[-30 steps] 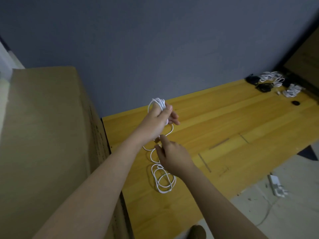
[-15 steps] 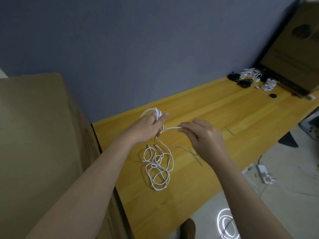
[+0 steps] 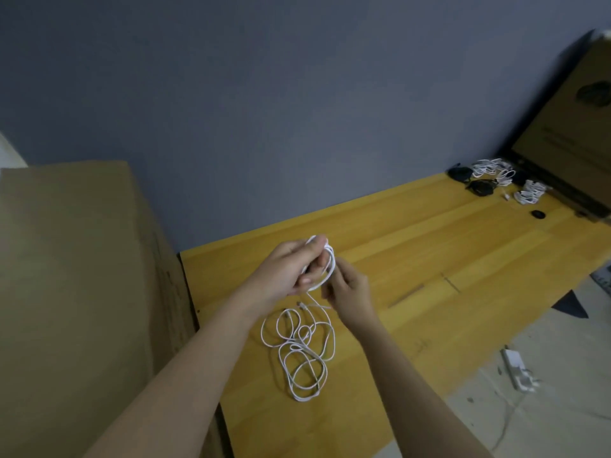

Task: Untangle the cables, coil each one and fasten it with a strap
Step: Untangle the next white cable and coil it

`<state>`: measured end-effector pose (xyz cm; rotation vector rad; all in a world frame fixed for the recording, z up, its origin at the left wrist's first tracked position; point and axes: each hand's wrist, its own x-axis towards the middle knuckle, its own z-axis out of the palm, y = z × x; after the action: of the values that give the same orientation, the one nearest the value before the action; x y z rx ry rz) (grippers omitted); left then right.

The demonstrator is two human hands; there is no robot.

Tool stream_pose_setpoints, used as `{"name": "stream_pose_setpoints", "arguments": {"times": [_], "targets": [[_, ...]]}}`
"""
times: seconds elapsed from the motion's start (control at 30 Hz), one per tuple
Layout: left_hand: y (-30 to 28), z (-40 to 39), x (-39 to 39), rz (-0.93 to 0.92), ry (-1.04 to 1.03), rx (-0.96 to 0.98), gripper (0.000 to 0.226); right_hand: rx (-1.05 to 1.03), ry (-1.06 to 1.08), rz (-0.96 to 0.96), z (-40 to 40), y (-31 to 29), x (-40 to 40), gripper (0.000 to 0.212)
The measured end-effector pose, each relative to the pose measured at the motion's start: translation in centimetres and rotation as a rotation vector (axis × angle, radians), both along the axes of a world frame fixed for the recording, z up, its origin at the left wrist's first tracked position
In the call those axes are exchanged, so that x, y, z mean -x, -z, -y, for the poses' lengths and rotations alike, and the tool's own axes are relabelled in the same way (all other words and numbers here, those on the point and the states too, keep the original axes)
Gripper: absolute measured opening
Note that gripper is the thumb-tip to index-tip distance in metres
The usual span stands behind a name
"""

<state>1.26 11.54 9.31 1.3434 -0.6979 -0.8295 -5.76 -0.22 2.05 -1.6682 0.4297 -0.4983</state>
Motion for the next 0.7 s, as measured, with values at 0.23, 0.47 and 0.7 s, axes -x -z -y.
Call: {"name": "stream_pose_setpoints", "arguments": {"times": [0.23, 0.47, 0.7], "targets": [[0.3, -0.3, 0.1, 0.038, -0.143, 0.049, 0.028, 0.315, -0.109, -0.232, -3.1, 3.8, 1.1, 0.029], [1.5, 0.2, 0.2, 0.384, -0.233, -0.081, 0.014, 1.133, -0.042, -0.218, -4.4, 3.0, 2.8, 0.015], [2.8, 0.1, 0.3, 0.759, -0.204, -0.458, 0.023, 1.279, 0.074, 0.243, -1.7, 1.3, 3.6, 0.015]]}}
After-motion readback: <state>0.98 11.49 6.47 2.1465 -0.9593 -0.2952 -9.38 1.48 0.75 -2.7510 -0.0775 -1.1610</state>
